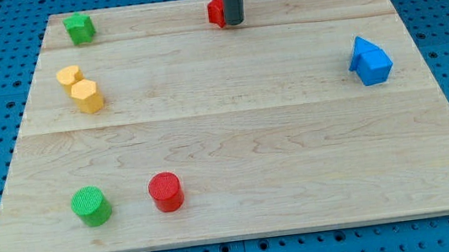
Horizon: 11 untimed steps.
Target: Separate the cube from the triangle
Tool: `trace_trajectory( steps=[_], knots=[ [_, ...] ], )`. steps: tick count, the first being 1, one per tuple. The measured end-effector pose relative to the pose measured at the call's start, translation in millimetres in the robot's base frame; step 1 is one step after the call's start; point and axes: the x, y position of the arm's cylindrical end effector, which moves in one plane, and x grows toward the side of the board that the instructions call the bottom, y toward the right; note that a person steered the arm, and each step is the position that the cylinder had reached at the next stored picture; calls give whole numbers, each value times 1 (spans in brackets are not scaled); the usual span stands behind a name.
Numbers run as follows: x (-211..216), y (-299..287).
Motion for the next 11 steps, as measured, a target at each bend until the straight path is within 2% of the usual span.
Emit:
trace_trajectory(
  steps=[1,2,3,4,5,6,7,8,9,10,11],
  knots=[
    [16,21],
    [49,72],
    [48,195],
    [126,260],
    [169,196],
    [153,102],
    [134,90],
    [79,83],
    [44,86],
    [40,31],
    [17,59]
  ],
)
